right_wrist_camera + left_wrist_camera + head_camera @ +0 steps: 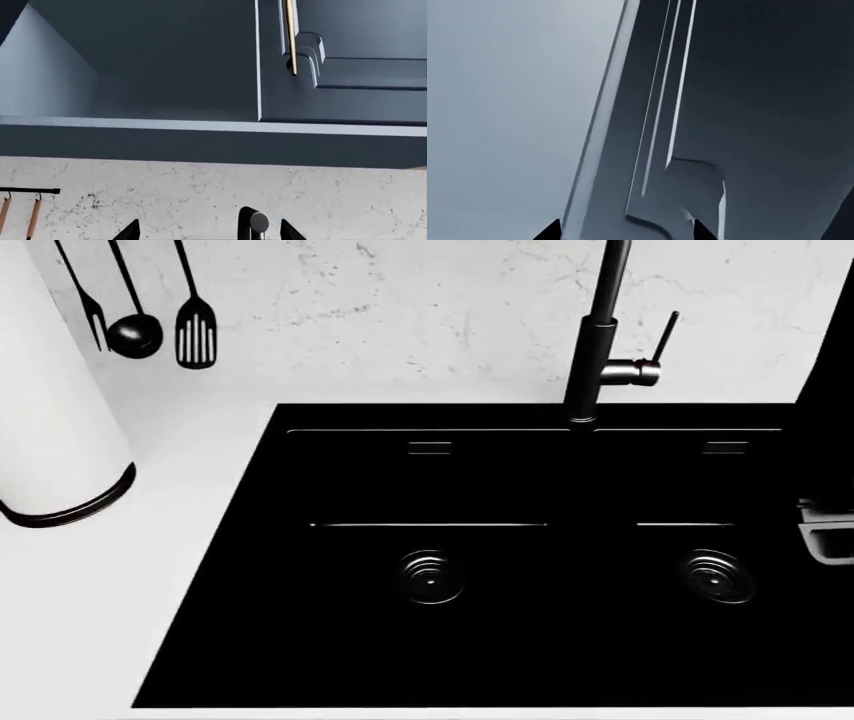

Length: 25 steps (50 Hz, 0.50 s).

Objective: Pick the kettle from the counter and place it on the tray. Then pick the mug from the cabinet and place it on the tray. Then close the cabinet doors.

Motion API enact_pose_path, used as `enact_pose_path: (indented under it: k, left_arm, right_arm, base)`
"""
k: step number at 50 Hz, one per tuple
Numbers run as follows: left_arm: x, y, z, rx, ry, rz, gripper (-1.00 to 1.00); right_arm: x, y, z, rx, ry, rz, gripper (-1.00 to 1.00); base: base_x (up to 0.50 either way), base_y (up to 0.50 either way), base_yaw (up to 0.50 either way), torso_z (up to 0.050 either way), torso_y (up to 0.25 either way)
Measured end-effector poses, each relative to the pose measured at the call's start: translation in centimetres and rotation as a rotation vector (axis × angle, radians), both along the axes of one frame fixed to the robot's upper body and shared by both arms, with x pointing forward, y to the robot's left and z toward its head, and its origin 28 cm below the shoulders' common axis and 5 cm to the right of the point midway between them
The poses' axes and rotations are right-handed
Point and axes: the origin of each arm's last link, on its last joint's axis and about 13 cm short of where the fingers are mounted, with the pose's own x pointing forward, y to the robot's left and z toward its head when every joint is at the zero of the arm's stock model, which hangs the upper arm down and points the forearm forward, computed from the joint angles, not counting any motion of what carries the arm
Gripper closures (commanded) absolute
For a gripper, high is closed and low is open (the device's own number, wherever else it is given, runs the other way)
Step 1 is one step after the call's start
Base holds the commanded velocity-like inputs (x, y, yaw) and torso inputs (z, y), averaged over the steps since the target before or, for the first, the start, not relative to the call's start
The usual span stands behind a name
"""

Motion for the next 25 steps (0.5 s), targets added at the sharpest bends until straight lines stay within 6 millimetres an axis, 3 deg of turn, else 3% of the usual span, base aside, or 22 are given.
enact_pose_path:
  k: [25]
  left_arm:
    - [1.0,-4.1,2.1,0.021,0.040,0.040,-1.00]
  right_arm:
    - [-0.6,-0.6,-0.4,0.011,-0.004,0.005,-1.00]
  base:
    - [0.00,0.00,0.00,0.002,0.000]
